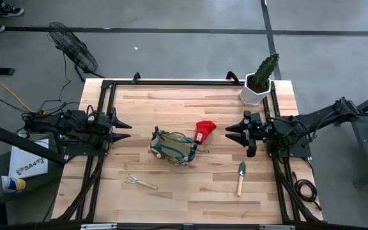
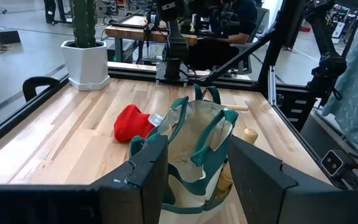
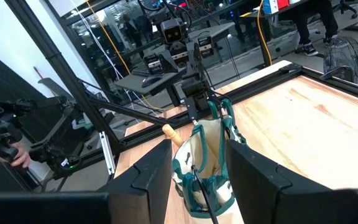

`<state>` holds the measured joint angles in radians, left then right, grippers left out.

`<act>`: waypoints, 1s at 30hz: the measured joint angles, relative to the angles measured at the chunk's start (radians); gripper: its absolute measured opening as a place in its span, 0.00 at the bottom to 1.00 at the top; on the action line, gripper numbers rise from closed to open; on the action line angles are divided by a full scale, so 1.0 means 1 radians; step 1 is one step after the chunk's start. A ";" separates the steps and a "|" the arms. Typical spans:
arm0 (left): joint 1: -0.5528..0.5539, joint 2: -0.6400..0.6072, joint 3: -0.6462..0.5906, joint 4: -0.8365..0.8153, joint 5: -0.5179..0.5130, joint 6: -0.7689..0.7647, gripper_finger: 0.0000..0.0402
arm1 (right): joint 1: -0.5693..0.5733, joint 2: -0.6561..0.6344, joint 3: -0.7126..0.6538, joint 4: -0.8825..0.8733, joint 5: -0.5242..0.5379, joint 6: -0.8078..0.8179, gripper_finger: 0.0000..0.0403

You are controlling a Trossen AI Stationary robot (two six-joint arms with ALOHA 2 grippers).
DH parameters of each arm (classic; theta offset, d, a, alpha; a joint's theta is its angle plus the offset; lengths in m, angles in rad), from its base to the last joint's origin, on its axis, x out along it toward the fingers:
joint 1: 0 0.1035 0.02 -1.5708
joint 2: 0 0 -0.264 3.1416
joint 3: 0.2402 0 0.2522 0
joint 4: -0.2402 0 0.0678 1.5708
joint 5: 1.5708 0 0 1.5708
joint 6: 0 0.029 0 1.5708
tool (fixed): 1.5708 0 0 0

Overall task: Pick & Place Garden tools in Gardening bag
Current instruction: Put the light brown trowel into the gardening bag

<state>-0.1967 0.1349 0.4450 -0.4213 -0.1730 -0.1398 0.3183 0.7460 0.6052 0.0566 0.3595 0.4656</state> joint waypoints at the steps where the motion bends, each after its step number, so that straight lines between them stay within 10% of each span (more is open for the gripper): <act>1: 0.000 0.000 0.000 0.000 0.000 0.000 0.40 | 0.000 0.000 0.000 0.000 0.000 0.000 0.35; 30: 0.000 0.000 0.000 0.000 0.000 0.003 0.40 | 0.000 0.000 0.000 0.058 -0.018 0.202 0.35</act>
<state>-0.1967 0.1349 0.4450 -0.4213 -0.1730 -0.1364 0.3187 0.7460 0.6048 0.1146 0.3412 0.6675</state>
